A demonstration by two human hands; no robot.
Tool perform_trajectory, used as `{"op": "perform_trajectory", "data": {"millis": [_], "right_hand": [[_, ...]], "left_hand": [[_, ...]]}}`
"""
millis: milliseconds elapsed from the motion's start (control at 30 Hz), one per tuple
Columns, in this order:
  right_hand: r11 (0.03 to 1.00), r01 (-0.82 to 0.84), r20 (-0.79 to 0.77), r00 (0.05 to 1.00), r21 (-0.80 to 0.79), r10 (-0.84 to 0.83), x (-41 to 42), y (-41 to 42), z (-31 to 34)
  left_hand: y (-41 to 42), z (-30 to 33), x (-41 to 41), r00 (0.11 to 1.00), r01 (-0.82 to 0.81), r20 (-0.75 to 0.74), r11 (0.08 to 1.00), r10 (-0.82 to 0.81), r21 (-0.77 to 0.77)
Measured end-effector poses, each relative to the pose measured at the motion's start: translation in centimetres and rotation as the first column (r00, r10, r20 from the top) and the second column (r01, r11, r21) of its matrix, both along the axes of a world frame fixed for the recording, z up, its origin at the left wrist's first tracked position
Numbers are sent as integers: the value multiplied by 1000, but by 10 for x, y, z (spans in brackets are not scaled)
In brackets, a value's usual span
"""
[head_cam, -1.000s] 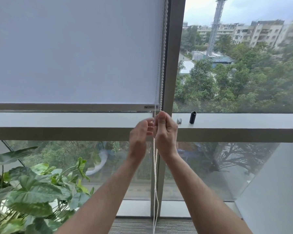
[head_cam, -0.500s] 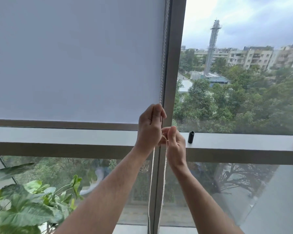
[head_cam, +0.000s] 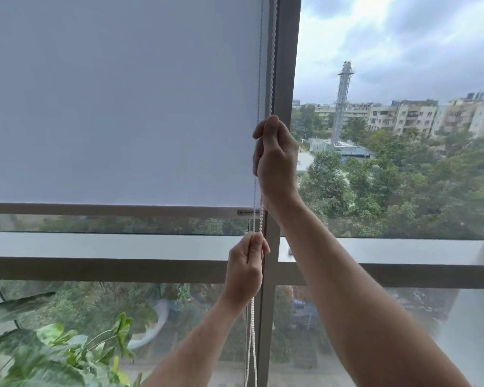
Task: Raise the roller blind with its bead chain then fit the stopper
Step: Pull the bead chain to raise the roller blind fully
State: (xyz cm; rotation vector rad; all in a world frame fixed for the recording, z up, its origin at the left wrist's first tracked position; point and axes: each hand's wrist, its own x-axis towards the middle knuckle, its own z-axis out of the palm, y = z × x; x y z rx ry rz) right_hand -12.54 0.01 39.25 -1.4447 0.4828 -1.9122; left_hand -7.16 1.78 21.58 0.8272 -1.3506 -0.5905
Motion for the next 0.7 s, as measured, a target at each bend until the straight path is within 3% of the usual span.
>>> {"op": "perform_trajectory", "data": {"millis": [167, 333, 467, 700], "right_hand": [[984, 101, 6, 995, -145, -102, 0, 0, -12], [976, 181, -74, 979, -121, -191, 1, 3, -53], [984, 169, -111, 978, -65, -175, 2, 6, -92], [992, 123, -105, 987, -24, -124, -3, 9, -104]], "left_hand": [[-3, 10, 11, 983, 178, 36, 984, -179, 30], [-15, 43, 30, 985, 172, -15, 972, -171, 159], [-12, 92, 31, 983, 161, -89, 986, -157, 41], [-1, 161, 3, 915, 369, -123, 919, -385, -137]]}}
